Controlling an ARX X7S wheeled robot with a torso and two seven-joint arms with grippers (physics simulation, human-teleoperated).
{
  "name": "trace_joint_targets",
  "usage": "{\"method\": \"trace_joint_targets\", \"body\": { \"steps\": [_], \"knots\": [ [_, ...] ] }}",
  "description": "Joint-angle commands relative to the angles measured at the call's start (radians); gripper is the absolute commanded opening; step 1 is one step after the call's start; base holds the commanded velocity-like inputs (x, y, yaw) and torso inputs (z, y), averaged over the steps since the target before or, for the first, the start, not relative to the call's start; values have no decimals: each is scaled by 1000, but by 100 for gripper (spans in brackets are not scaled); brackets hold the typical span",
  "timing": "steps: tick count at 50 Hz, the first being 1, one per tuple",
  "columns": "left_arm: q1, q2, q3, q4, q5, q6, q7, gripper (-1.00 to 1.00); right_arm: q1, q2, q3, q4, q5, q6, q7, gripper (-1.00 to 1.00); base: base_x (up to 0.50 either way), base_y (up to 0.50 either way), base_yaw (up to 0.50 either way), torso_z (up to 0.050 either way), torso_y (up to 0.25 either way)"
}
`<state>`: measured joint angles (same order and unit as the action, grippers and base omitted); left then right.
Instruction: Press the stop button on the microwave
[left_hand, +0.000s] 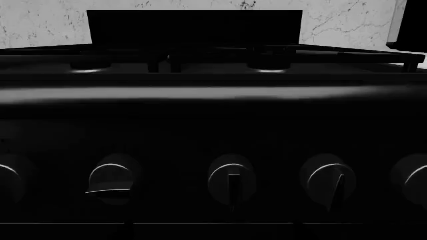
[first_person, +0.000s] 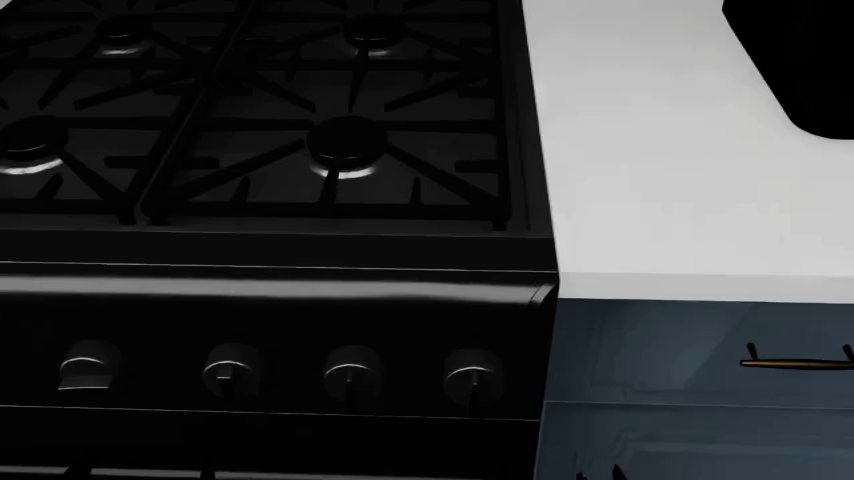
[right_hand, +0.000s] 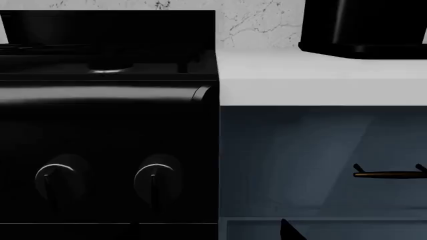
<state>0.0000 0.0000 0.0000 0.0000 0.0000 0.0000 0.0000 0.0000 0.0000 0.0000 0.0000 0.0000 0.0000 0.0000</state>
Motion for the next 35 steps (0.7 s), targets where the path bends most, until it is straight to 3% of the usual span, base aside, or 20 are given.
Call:
{"method": "trace_joint_targets", "body": {
  "steps": [1, 14, 28, 35],
  "knots": [
    [-7, -63, 75, -8, -63, 6, -74, 100, 2, 13, -16, 2, 13, 0, 15, 100, 0, 0, 0, 0, 0],
    [52, -90, 107, 87, -44, -50, -109, 100, -40, 51, -80, -75, 2, -23, 83, 100, 0, 0, 0, 0, 0],
    [105, -130, 125, 169, -33, -128, -137, 100, -14, 77, -114, -218, 3, 74, 110, 100, 0, 0, 0, 0, 0],
    [213, -183, 44, 247, -17, -173, -199, 100, 36, 91, -116, -322, 0, 157, 123, 100, 0, 0, 0, 0, 0]
  ]
}}
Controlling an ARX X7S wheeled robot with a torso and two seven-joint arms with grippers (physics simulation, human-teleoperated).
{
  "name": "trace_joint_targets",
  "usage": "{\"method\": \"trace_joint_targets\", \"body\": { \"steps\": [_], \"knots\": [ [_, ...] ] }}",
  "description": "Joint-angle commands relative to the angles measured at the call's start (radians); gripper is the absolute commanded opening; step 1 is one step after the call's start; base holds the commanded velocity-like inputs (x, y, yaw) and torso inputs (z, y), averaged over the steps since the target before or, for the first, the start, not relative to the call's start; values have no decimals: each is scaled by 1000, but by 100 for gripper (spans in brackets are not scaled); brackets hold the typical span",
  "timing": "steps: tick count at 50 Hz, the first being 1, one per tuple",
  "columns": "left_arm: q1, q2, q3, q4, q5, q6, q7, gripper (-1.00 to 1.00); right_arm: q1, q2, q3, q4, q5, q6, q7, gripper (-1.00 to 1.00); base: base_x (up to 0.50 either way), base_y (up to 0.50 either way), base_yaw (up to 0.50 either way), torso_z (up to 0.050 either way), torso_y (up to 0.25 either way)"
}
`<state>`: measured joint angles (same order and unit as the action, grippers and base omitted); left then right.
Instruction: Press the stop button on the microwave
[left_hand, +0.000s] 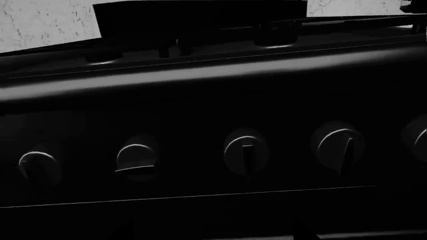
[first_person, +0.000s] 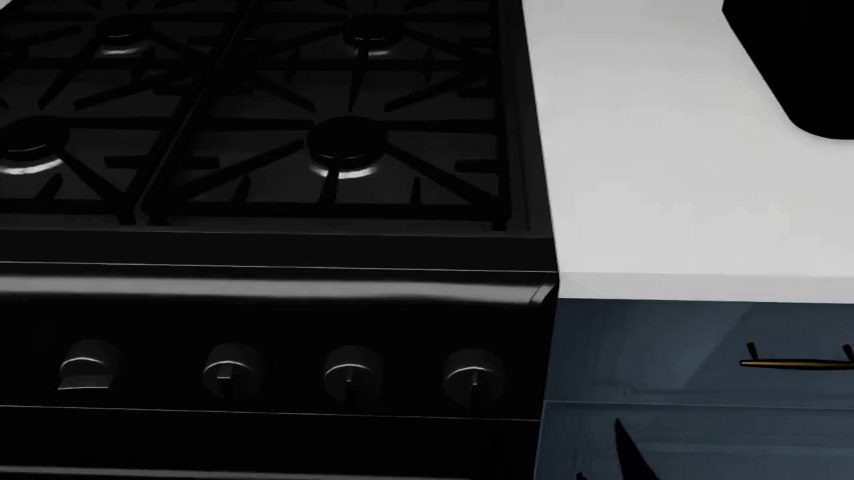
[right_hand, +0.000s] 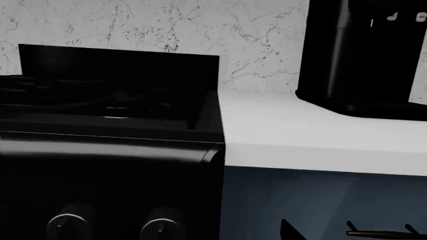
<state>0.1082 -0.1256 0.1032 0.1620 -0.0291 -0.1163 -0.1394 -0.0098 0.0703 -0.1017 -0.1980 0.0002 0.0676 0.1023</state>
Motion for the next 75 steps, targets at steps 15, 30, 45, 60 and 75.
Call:
{"method": "trace_joint_targets", "body": {
  "steps": [15, 30, 45, 60, 75],
  "knots": [
    [82, -122, -223, -427, -35, 175, -115, 100, 160, 52, -11, -277, -30, 227, 55, 100, 0, 0, 0, 0, 0],
    [-207, -128, -320, -1471, -63, 586, 17, 100, 418, 43, -25, -558, -28, 575, 51, 100, 0, 0, 0, 0, 0],
    [-111, -86, -525, -1471, 22, 373, 39, 100, 857, 24, -10, -710, 23, 1024, 11, 100, 0, 0, 0, 0, 0],
    [-114, -60, -554, -1471, 32, 316, 51, 100, 1316, 6, -63, -324, 22, 1064, 23, 100, 0, 0, 0, 0, 0],
    [-129, -63, -550, -1471, 29, 314, 58, 100, 1668, -47, -90, 389, 47, 829, 52, 100, 0, 0, 0, 0, 0]
  ]
}}
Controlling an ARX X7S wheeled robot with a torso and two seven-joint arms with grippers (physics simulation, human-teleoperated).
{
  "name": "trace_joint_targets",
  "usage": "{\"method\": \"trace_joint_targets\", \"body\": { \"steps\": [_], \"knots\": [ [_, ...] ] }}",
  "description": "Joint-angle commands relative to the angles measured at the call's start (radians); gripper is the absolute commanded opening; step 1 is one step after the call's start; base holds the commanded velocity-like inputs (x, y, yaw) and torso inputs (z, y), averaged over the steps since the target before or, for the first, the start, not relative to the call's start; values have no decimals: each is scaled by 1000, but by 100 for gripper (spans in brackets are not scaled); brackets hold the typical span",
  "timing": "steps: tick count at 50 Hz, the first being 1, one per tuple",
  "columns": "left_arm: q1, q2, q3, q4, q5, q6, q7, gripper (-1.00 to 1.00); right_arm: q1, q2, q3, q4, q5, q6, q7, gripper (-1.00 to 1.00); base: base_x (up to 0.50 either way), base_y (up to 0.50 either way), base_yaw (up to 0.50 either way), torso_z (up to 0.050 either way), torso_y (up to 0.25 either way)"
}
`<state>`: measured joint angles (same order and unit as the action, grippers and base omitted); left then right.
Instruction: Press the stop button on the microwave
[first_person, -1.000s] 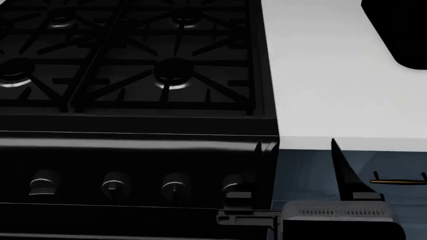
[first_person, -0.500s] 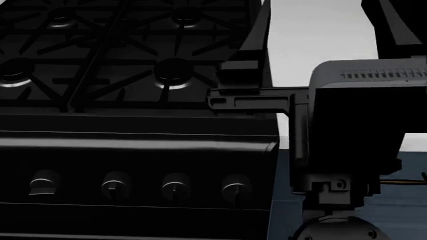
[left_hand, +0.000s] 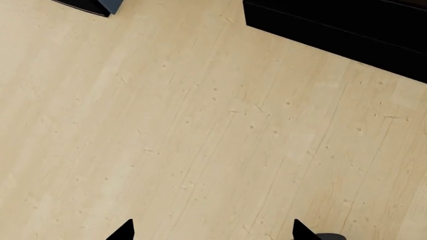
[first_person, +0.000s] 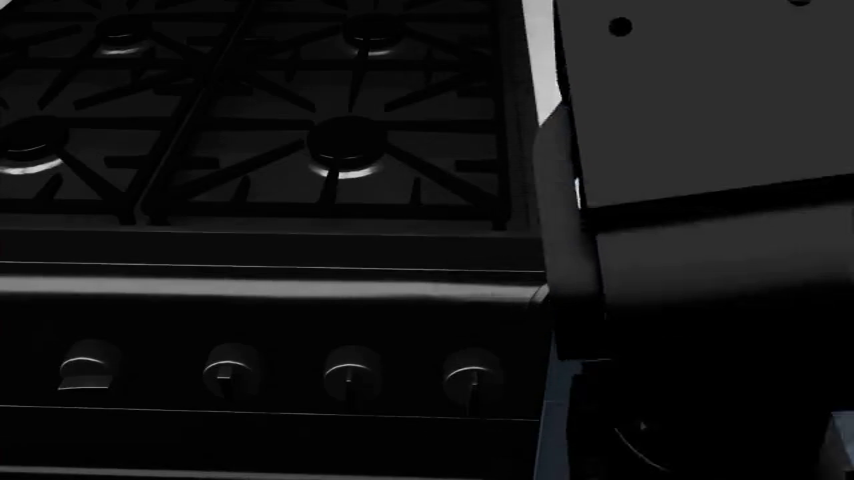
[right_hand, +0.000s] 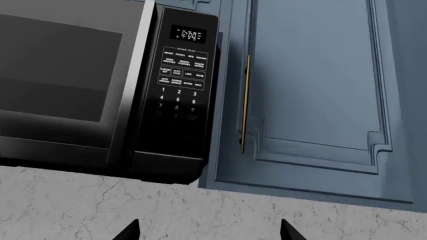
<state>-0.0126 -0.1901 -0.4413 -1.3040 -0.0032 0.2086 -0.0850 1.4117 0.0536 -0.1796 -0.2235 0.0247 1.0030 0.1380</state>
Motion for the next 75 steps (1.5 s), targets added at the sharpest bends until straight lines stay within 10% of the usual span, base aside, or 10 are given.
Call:
{"method": "trace_joint_targets", "body": {
  "steps": [1, 51, 75],
  "knots": [
    [-10, 3, -8, -5, 1, -11, 5, 100, 260, -32, -8, 460, 23, -136, 30, 100, 0, 0, 0, 0, 0],
    [-12, 10, -94, -5, 1, 21, 104, 100, 566, -50, -190, 1124, 202, -483, 112, 100, 0, 0, 0, 41, 43],
    [-16, 5, -99, -5, 4, 20, 111, 100, 879, -53, -1019, 1476, 1224, -822, 255, 100, 0, 0, 0, 50, 60]
  ]
}}
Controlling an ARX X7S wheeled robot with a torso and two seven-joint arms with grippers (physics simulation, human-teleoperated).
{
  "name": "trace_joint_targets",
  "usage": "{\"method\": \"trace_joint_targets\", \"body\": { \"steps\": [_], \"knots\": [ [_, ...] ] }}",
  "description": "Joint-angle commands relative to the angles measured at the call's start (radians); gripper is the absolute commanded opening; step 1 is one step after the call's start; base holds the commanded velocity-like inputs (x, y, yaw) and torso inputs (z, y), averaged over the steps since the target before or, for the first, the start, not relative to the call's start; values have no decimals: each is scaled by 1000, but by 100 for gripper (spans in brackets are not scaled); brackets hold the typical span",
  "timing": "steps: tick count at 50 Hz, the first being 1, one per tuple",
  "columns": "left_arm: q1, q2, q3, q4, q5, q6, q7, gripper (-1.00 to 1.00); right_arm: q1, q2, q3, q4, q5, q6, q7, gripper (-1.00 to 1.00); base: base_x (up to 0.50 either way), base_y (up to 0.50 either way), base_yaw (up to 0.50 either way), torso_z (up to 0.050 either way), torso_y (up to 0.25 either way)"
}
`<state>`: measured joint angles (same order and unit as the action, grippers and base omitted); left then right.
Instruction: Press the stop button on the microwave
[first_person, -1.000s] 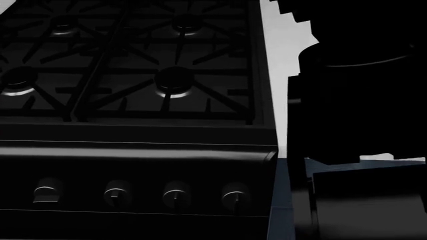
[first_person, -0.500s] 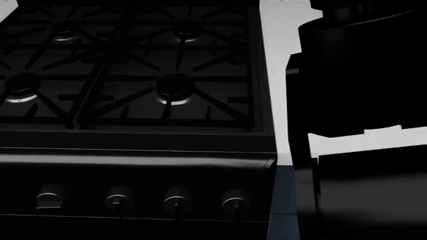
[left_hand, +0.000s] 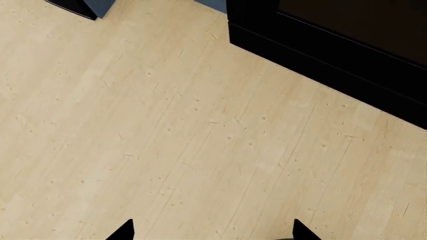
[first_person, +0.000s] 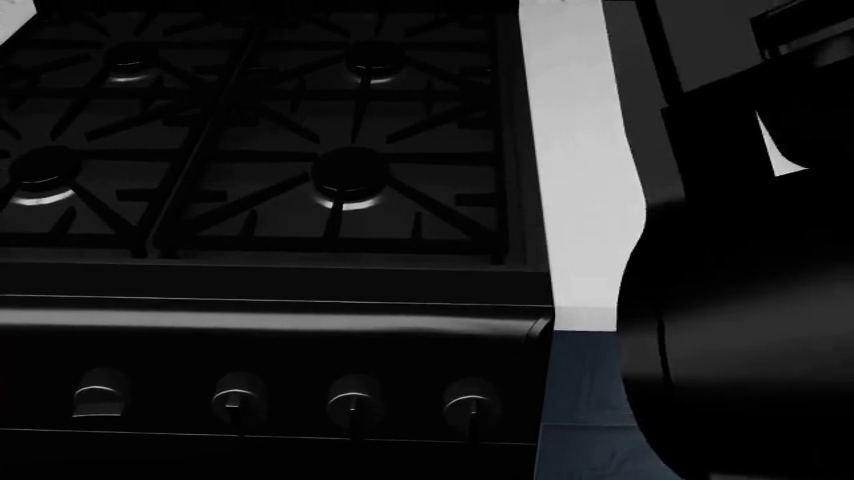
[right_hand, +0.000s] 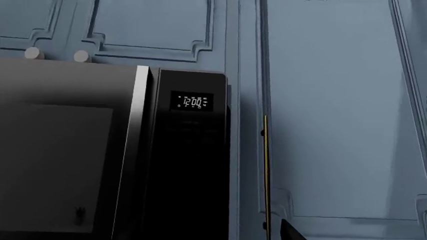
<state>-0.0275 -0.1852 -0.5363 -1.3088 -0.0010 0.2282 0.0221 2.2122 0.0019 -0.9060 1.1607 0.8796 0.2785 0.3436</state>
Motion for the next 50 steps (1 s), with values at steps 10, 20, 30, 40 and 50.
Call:
{"method": "trace_joint_targets", "body": {
  "steps": [10, 20, 30, 40, 50],
  "knots": [
    [0, 0, -1, 0, 1, 5, 8, 100, 41, -2, -464, 103, 610, -138, 64, 100, 0, 0, 0, 50, 59],
    [-1, 0, -3, 0, 0, -1, 11, 100, 22, -2, -620, 61, 652, -162, 74, 100, 332, -114, 0, 50, 59],
    [-12, 11, 12, 0, 3, -92, 14, 100, 45, -2, -650, 1, 624, -171, 102, 100, 262, -69, 0, 50, 60],
    [1, 13, 9, 0, 4, 25, -12, 100, 56, -2, -645, -33, 654, -185, 50, 100, 121, 5, 0, 50, 59],
    [1, 13, 9, 0, 4, 25, -12, 100, 42, -2, -657, -26, 652, -174, 81, 100, 100, 4, 0, 50, 59]
  ]
}}
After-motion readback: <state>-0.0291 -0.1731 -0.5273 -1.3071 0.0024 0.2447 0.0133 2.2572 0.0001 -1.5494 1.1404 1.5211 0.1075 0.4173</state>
